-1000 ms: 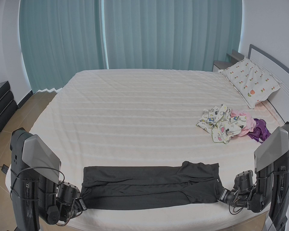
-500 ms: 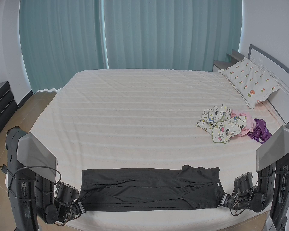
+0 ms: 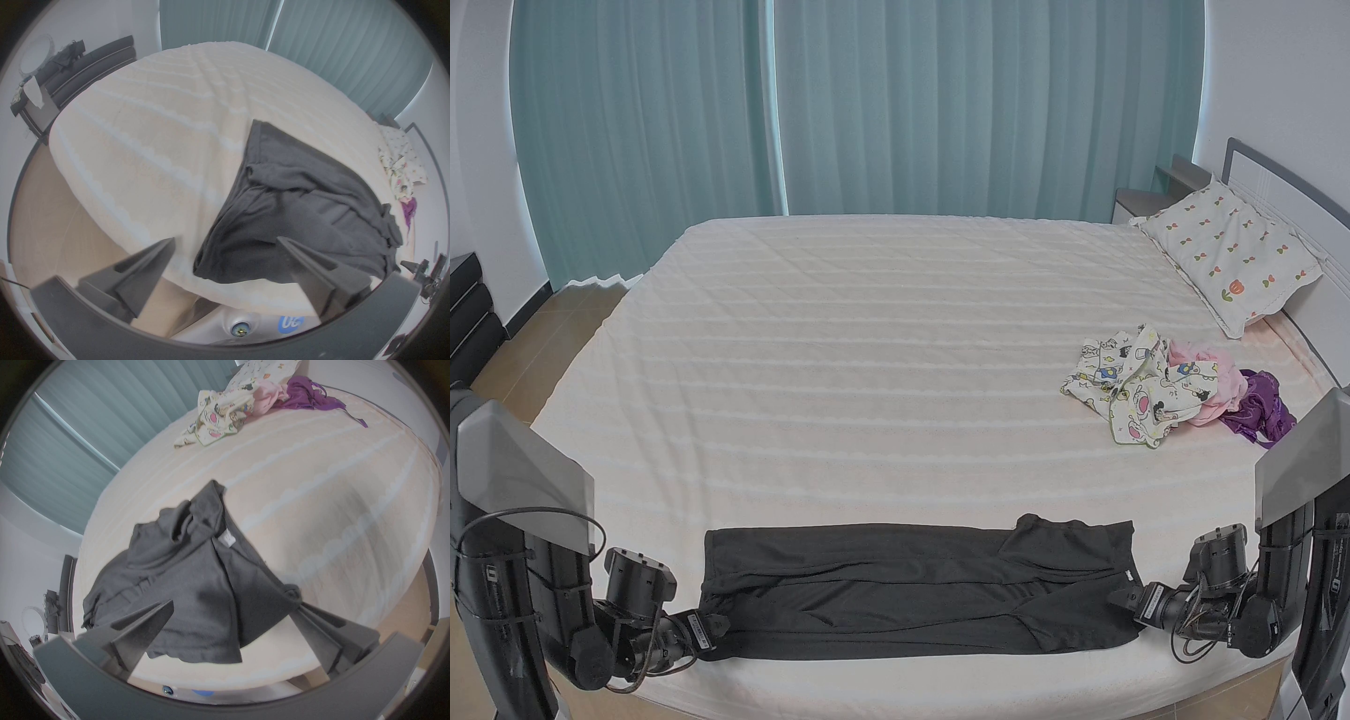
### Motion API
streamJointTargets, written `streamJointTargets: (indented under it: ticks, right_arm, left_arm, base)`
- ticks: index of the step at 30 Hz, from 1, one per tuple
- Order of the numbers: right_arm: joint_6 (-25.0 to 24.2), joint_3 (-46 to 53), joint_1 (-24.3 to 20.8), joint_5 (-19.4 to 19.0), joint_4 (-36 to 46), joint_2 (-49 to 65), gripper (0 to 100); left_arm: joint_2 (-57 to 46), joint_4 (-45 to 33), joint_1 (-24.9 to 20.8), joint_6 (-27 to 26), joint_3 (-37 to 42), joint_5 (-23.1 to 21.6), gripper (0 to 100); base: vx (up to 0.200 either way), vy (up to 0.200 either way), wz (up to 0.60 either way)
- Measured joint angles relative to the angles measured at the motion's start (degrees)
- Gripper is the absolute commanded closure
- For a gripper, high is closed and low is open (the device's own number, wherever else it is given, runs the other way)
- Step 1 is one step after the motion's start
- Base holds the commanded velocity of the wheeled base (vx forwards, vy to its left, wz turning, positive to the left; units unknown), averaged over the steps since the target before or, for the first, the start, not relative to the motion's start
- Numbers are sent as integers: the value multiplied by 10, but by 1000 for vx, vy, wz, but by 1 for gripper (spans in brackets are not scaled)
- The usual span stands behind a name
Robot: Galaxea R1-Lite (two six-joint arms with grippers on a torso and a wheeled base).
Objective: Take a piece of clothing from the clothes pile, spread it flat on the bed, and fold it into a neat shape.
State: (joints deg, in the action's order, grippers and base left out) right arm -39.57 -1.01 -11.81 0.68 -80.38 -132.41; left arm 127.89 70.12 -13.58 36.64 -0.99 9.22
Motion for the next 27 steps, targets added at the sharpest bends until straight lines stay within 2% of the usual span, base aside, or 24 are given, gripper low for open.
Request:
streamJointTargets:
  ticks: [6,10,14,19,22,25,27]
  right_arm:
    - [12,0,27,-5,-19,5,0]
    - [19,0,45,-10,-34,8,0]
    - [23,0,61,-29,-45,9,0]
    - [26,0,80,-51,-52,9,0]
    - [26,0,90,-75,-63,7,0]
    - [25,0,96,-88,-79,5,0]
    - [25,0,98,-91,-85,0,0]
  left_arm:
    - [-60,-11,69,-50,-5,-38,0]
    - [-84,-15,99,-62,-49,-63,0]
    - [-88,-31,109,-66,-117,-83,0]
    - [-69,-95,113,-67,-219,-107,0]
    - [-49,-138,113,-67,-271,-145,0]
    - [-30,-149,115,-67,-296,-191,0]
    - [-17,-150,115,-68,-300,-202,0]
  base:
    - [0,0,0]
    - [0,0,0]
    - [0,0,0]
    - [0,0,0]
    - [0,0,0]
    - [0,0,0]
    - [0,0,0]
